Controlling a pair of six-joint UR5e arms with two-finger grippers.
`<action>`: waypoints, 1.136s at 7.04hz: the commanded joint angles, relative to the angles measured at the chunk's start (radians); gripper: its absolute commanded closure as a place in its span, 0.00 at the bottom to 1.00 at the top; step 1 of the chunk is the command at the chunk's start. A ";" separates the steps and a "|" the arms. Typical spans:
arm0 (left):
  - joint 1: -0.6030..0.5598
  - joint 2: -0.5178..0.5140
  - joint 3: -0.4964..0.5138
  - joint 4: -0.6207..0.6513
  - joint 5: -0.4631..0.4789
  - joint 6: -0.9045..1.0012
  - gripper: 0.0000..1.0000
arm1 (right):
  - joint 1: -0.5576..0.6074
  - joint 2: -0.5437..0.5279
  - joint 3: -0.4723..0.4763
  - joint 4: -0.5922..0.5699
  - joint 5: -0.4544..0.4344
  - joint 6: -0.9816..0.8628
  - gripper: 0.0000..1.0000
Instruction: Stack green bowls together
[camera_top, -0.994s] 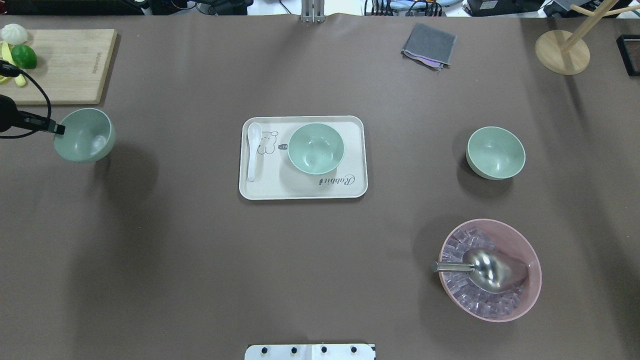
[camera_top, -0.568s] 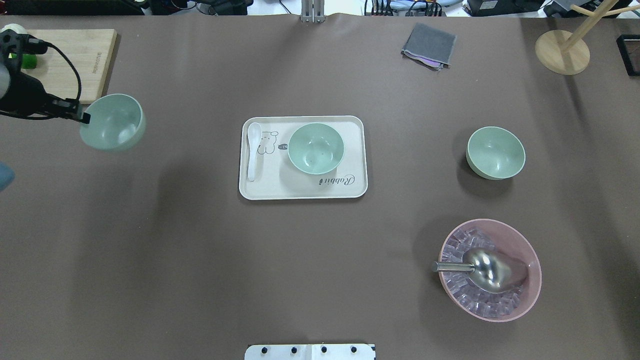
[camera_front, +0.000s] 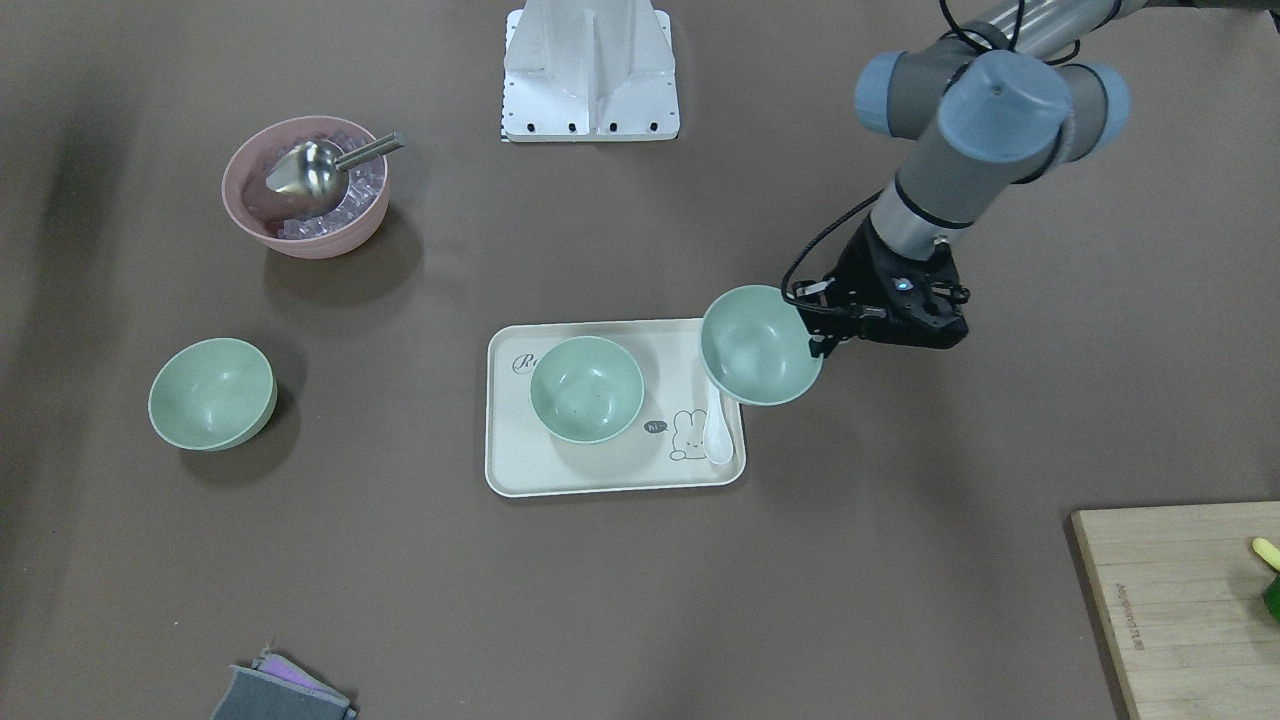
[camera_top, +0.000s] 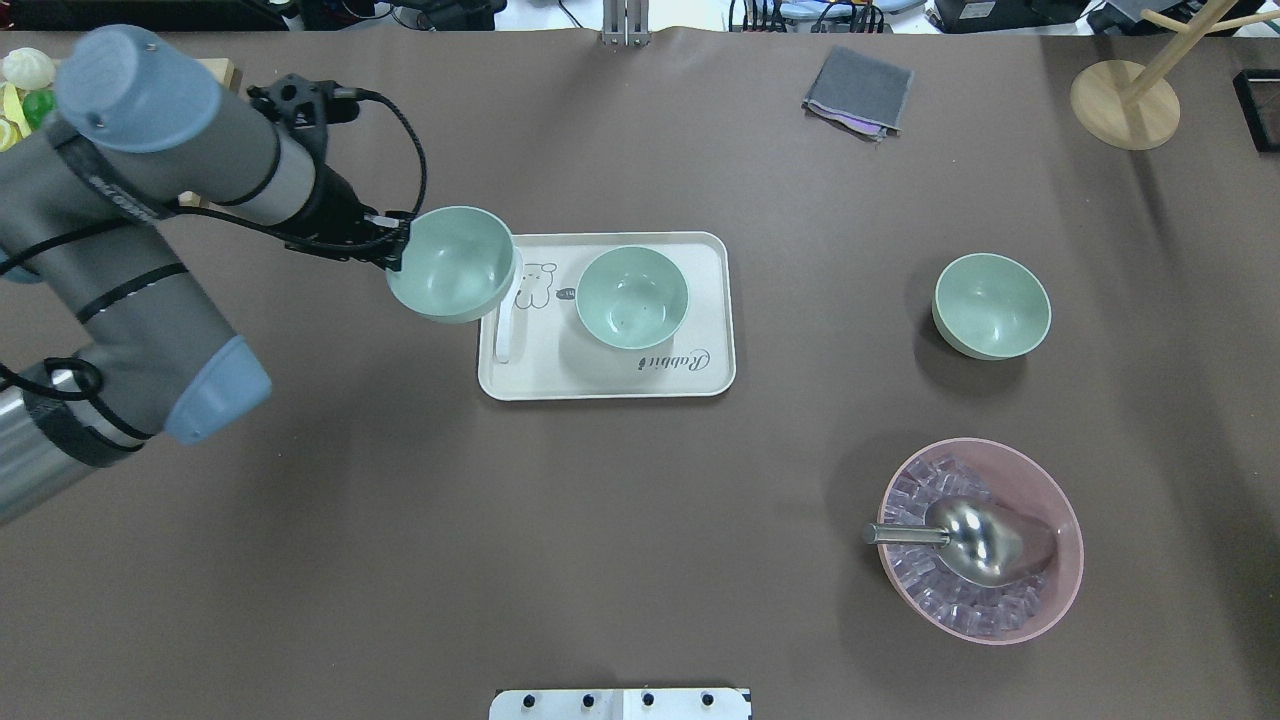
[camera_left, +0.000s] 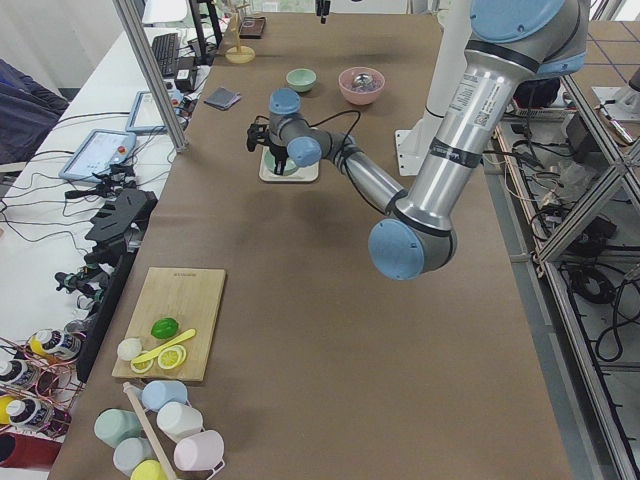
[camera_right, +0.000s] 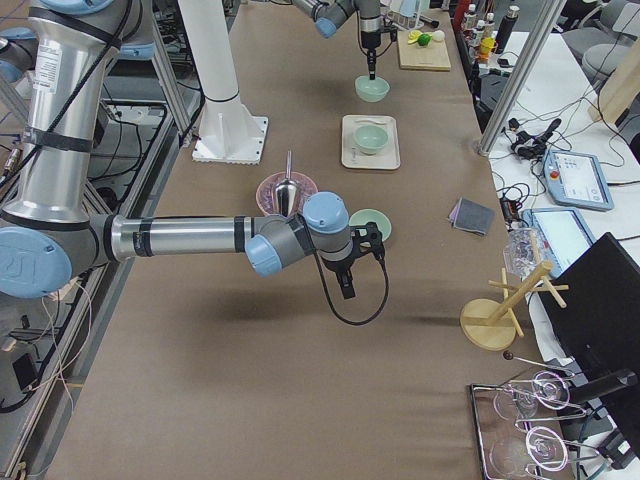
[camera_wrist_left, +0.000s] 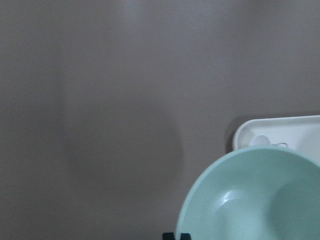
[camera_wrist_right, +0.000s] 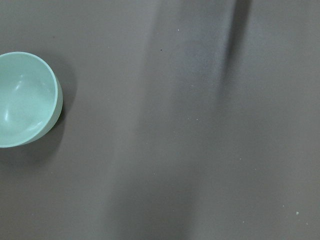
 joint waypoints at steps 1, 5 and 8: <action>0.056 -0.162 0.117 0.036 0.034 -0.091 1.00 | 0.000 0.001 0.000 0.000 -0.001 0.000 0.00; 0.152 -0.222 0.177 0.029 0.146 -0.174 1.00 | -0.002 0.004 0.000 0.000 -0.001 0.000 0.00; 0.175 -0.276 0.243 0.010 0.183 -0.200 1.00 | -0.002 0.004 0.000 0.003 0.001 0.000 0.00</action>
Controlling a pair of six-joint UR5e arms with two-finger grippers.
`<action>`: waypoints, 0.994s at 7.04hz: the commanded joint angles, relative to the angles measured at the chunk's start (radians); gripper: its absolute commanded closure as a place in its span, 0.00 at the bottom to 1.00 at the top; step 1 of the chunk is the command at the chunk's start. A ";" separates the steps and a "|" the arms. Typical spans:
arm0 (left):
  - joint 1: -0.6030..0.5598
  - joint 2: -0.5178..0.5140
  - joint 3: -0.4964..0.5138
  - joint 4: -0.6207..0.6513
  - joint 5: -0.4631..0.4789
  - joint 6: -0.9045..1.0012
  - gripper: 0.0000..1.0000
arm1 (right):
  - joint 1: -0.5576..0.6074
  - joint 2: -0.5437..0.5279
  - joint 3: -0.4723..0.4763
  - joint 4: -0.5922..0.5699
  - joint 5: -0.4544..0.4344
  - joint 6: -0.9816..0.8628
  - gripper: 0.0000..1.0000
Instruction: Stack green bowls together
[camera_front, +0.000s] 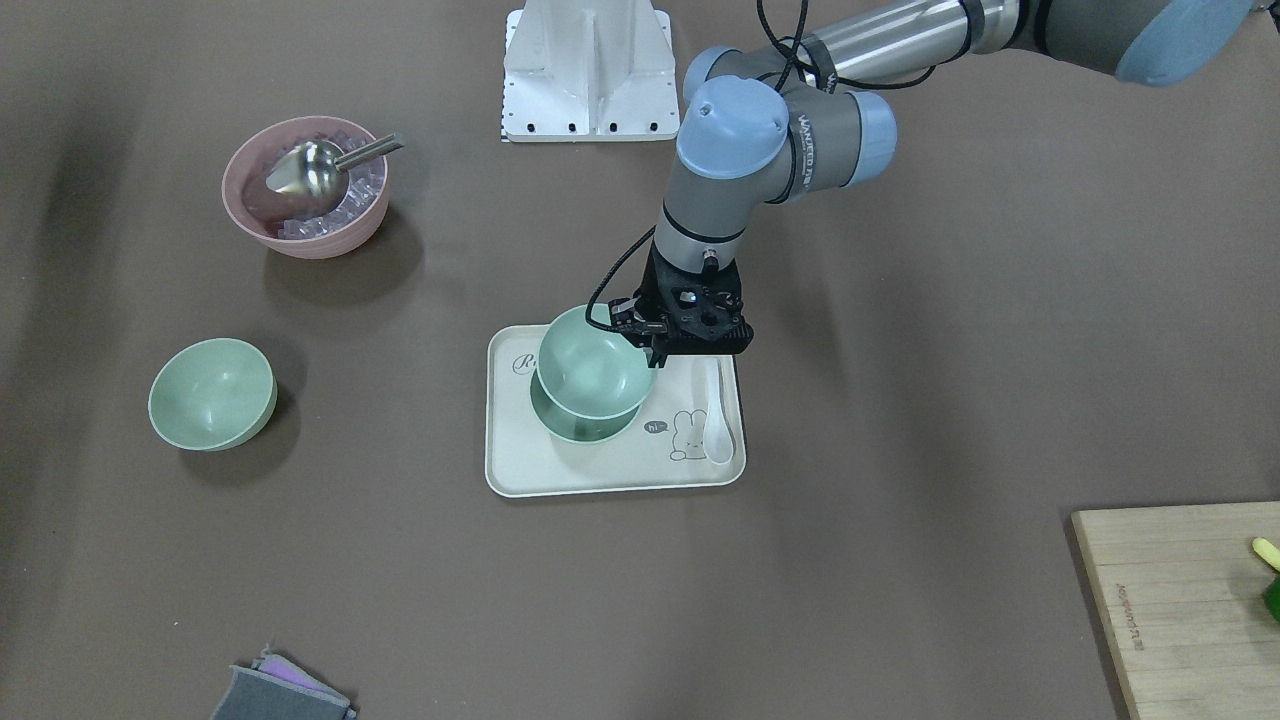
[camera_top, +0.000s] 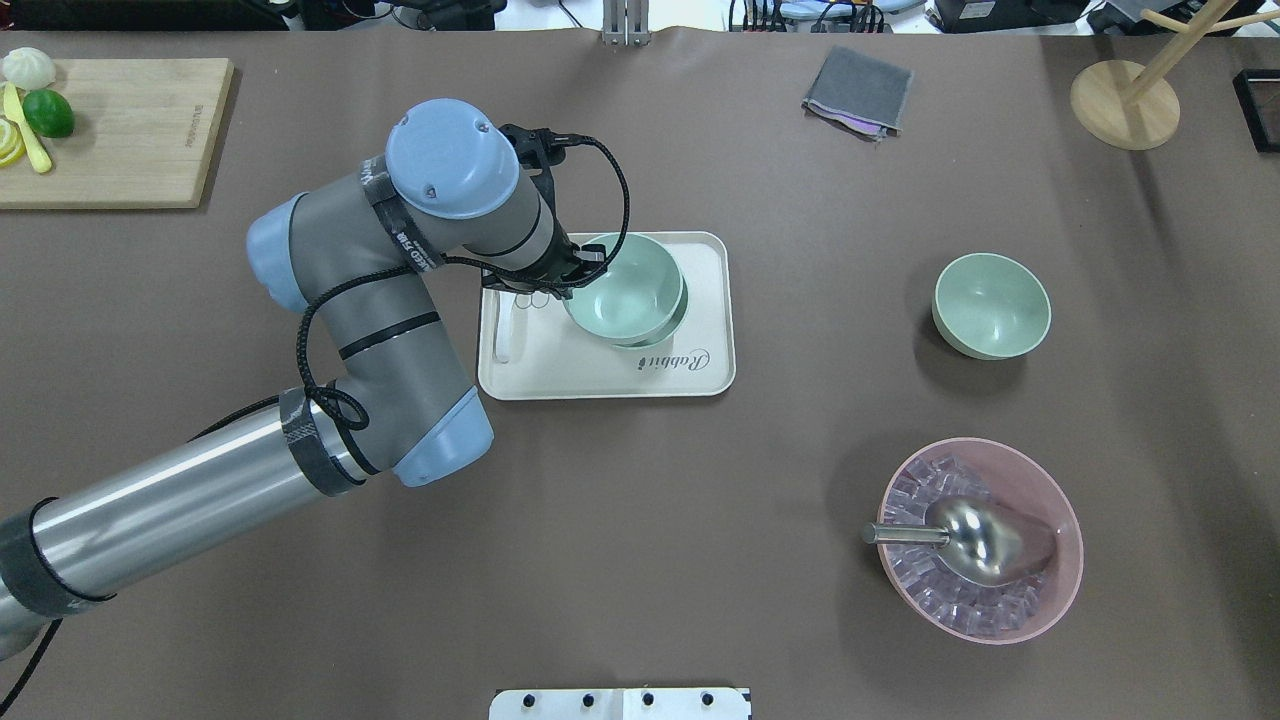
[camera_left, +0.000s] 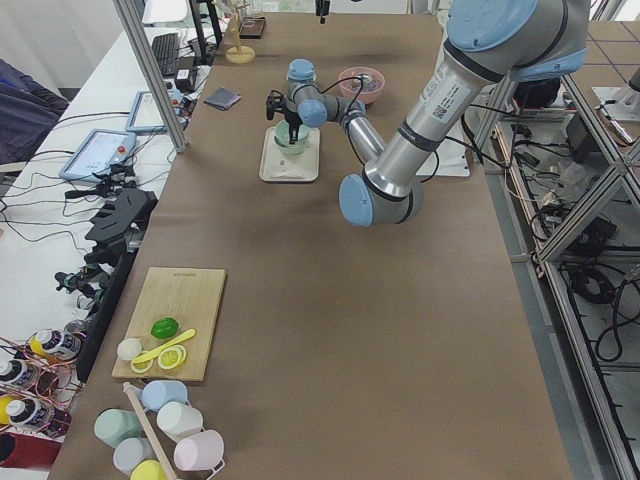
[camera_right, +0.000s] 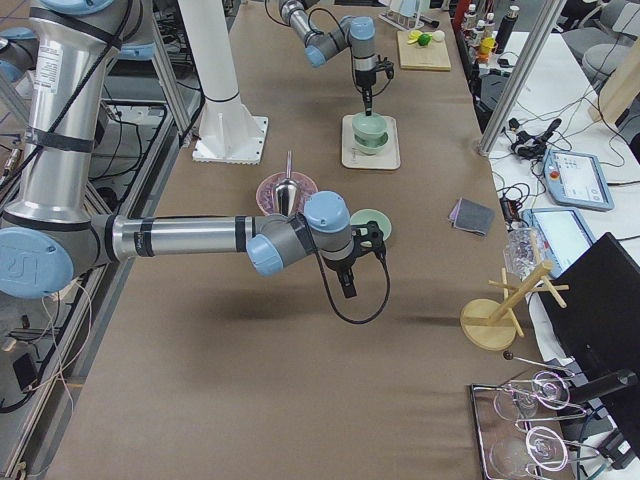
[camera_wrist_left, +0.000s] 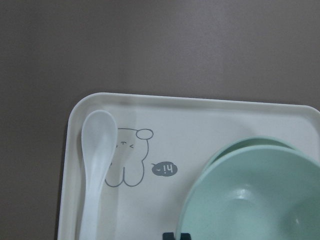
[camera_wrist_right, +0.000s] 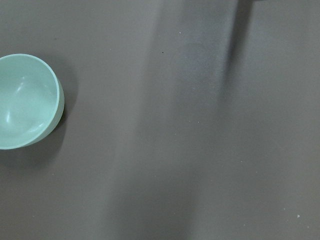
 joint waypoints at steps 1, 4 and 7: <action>0.004 -0.013 0.061 -0.049 0.018 -0.007 1.00 | -0.002 0.000 0.000 0.001 0.001 0.000 0.00; 0.008 -0.016 0.085 -0.085 0.026 -0.008 1.00 | -0.002 0.000 0.000 0.001 -0.002 0.000 0.00; 0.010 -0.015 0.083 -0.085 0.026 -0.007 1.00 | -0.002 0.000 0.000 0.001 0.000 0.000 0.00</action>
